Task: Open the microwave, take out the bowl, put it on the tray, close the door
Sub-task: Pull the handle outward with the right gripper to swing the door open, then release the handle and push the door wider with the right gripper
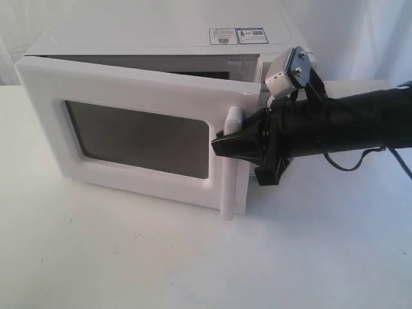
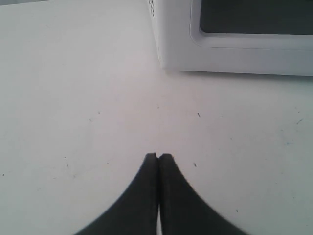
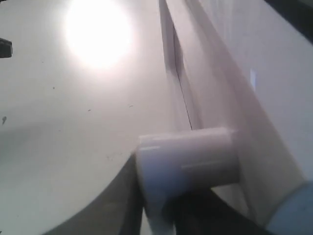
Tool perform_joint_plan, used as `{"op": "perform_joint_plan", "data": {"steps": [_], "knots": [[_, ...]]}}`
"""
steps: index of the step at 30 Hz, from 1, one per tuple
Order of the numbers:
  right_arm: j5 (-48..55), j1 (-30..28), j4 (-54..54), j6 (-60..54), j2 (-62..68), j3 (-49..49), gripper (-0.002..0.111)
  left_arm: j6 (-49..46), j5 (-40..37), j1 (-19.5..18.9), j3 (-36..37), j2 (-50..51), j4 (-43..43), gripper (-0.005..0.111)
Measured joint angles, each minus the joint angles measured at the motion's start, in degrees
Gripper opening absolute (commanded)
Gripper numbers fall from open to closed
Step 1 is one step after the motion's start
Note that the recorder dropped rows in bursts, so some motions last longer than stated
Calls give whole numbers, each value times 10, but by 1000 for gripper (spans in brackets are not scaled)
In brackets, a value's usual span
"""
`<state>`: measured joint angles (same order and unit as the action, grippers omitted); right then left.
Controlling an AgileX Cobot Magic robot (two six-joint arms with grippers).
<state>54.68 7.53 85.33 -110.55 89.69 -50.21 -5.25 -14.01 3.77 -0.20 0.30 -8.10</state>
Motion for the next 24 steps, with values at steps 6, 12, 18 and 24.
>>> {"op": "perform_joint_plan", "data": {"steps": [6, 12, 18, 24], "knots": [[6, 7, -22, 12, -54, 40, 66, 0, 0, 0, 0, 0, 0, 0], [3, 10, -22, 46, -120, 88, 54, 0, 0, 0, 0, 0, 0, 0], [-89, 10, -22, 83, -235, 142, 31, 0, 0, 0, 0, 0, 0, 0], [-268, 10, -1, 124, -351, 187, 6, 0, 0, 0, 0, 0, 0, 0]]}}
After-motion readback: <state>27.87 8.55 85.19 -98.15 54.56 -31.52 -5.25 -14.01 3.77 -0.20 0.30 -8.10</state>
